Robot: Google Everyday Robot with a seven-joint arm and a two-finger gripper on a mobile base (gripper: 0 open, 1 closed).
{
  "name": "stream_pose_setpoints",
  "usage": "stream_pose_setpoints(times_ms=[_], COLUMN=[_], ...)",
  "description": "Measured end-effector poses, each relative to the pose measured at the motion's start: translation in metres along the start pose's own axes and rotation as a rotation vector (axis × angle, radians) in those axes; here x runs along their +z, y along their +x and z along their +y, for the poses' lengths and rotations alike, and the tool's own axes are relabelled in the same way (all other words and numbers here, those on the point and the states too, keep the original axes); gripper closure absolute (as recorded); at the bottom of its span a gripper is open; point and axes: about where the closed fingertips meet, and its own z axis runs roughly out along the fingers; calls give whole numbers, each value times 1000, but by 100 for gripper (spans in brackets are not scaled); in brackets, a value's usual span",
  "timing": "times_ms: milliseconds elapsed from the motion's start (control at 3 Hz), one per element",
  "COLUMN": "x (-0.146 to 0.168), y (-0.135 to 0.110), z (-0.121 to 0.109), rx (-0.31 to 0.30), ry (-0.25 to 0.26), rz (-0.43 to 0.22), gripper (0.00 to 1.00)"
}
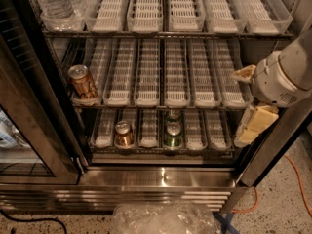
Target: Pick orange can from middle shelf of fridge
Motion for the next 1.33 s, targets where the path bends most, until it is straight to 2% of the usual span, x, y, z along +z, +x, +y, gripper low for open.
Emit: stream_pose_setpoints(times_ms=[333, 667, 1000, 1333], x=[21, 15, 6, 6], y=[-8, -36, -52, -52], z=[-6, 5, 7, 7], rx=[-16, -59, -72, -72], ry=[87, 128, 138, 138], rz=[-237, -445, -505, -505], gripper=[0, 0, 0, 0])
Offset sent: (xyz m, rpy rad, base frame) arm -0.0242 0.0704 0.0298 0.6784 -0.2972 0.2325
